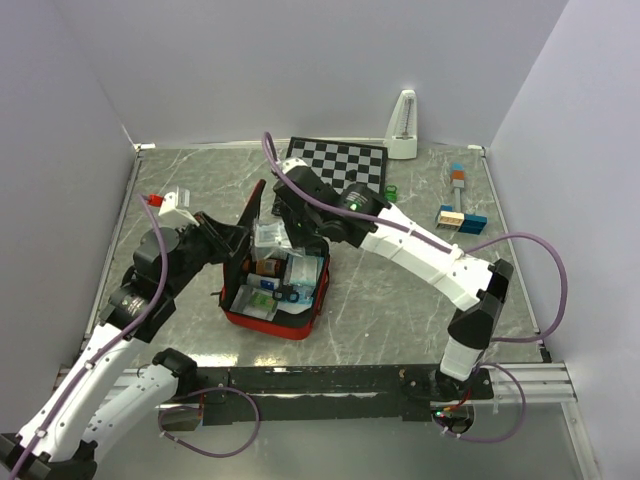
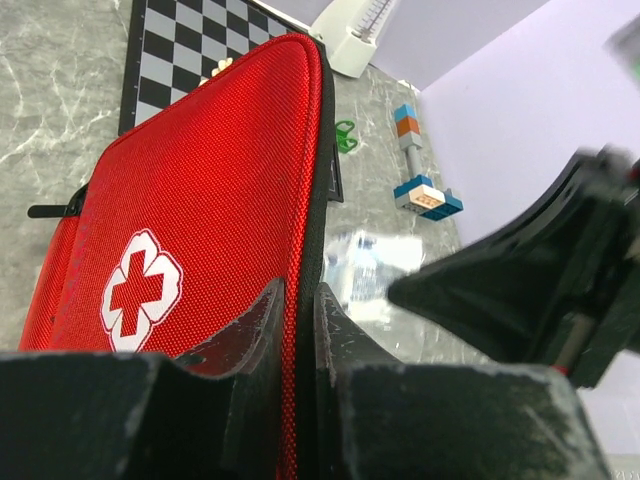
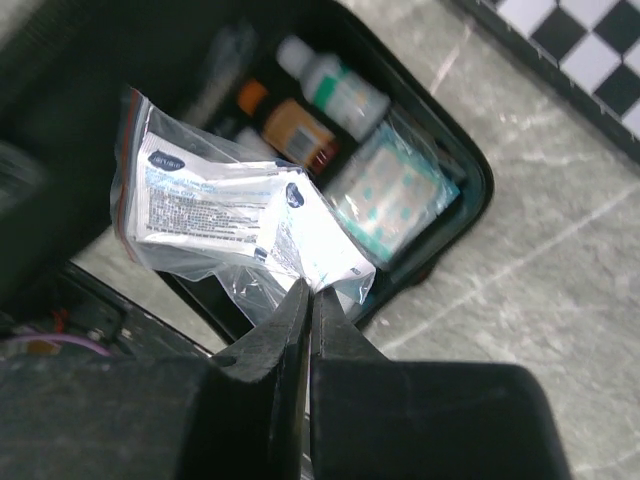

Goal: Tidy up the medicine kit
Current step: Place the medical item at the medicine box.

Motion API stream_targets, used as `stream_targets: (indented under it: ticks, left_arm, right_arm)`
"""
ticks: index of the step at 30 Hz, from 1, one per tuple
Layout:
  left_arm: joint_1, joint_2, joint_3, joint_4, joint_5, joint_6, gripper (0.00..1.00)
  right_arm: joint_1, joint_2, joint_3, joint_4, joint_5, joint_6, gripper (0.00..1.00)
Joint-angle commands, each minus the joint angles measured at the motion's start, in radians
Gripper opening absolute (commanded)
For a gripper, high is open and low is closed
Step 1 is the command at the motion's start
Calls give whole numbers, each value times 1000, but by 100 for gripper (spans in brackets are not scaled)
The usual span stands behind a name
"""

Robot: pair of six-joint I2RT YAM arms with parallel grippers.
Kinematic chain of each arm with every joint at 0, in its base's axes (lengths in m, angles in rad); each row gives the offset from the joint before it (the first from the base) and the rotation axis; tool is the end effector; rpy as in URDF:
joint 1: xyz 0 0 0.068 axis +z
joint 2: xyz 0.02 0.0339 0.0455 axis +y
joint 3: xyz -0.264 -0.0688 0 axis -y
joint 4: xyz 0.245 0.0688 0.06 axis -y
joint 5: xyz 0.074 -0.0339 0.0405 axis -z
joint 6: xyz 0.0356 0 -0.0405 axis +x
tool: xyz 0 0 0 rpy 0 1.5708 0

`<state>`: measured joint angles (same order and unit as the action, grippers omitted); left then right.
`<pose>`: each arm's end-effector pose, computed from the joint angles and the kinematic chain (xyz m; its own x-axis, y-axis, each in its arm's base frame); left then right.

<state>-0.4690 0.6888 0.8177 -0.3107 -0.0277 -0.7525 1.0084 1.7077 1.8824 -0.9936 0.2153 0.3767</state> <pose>0.1425 -0.0711 0.3525 -0.4099 -0.5582 -0.7214 0.2019 0.7158 -0.6685 0.1990 0.3015 0.3972 -0.6375 -0.3375 -0.6925 -0.5529 0.8265 0.1062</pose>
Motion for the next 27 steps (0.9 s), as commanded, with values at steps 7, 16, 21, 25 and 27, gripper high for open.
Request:
stream_targets:
  ticks: [7,16,21,25,27]
  left_arm:
    - [-20,11,-31,64,6,36,1]
    - [-25,26,-43,65,0,38,1]
    - [-23,28,-43,51,-14,41,1]
    - [-25,25,-54,47,-28,39,1]
    - [-25,29,-55,44,-31,39,1]
  right_arm:
    - [9,139,302,-80,-67,1,0]
    - [16,26,141,104,-132,25,0]
    - [13,-48,61,188,-145,37,0]
    - [15,-108,-11,240,-145,47,0]
    - [13,-135,-40,262,-149,51,0]
